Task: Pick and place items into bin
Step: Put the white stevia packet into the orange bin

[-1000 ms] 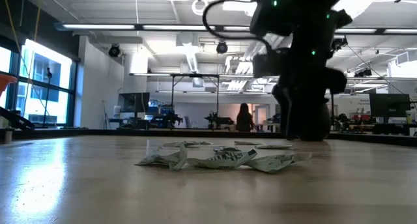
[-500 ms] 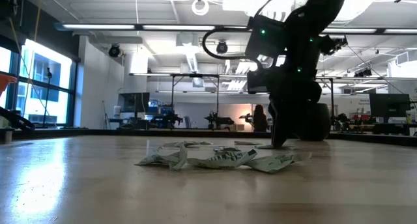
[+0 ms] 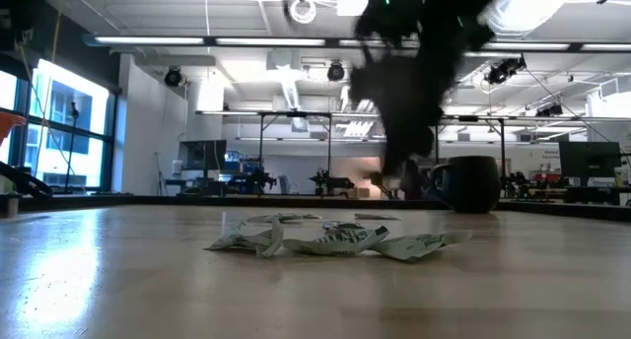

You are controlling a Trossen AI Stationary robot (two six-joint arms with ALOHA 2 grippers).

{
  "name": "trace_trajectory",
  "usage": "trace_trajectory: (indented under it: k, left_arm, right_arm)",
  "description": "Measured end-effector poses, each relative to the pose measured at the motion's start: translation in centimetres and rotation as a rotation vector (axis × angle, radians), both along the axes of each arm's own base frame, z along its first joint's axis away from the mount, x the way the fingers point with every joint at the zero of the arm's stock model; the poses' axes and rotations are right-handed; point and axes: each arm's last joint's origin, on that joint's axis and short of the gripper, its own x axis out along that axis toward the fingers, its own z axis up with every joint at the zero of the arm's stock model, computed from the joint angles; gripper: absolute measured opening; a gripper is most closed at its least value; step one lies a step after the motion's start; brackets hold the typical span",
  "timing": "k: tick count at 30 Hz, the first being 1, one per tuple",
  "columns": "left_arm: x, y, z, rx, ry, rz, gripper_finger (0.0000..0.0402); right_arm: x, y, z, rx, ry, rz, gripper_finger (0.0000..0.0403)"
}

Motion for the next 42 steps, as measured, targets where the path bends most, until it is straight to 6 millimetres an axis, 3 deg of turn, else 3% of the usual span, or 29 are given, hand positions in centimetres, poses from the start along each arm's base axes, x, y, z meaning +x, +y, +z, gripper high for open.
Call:
trace_trajectory:
  k: [4,10,14,20,27,37,42]
  left_arm:
    - [0.1,0.1,0.2,0.034,-0.054,0.039,0.0182]
    - [1.0,0.1,0.8,0.000,-0.193,0.193,0.0182]
    - [2.9,-0.1,1.1,0.018,-0.209,0.232,0.0182]
    - [8.2,0.5,1.1,0.043,-0.170,0.210,0.0182]
    - [13.2,3.0,1.0,0.043,-0.214,0.079,0.0182]
    - [15.6,2.5,-0.4,-0.002,-0.171,-0.164,0.0182]
    - [16.3,2.2,-0.8,0.009,-0.175,-0.190,0.0182]
  right_arm:
    - [3.0,0.3,4.8,-0.058,-0.173,0.013,0.0008]
    - [5.7,0.1,8.9,-0.100,-0.264,0.040,0.0004]
    - [7.4,0.5,9.5,-0.089,-0.289,0.080,0.0007]
    - [9.6,2.3,11.0,-0.050,-0.353,0.165,0.0005]
    - [9.2,4.0,12.3,-0.058,-0.317,0.209,0.0003]
    - [8.6,5.7,11.7,-0.128,-0.247,0.170,0.0004]
    - [8.6,5.6,11.7,-0.147,-0.244,0.153,0.0003]
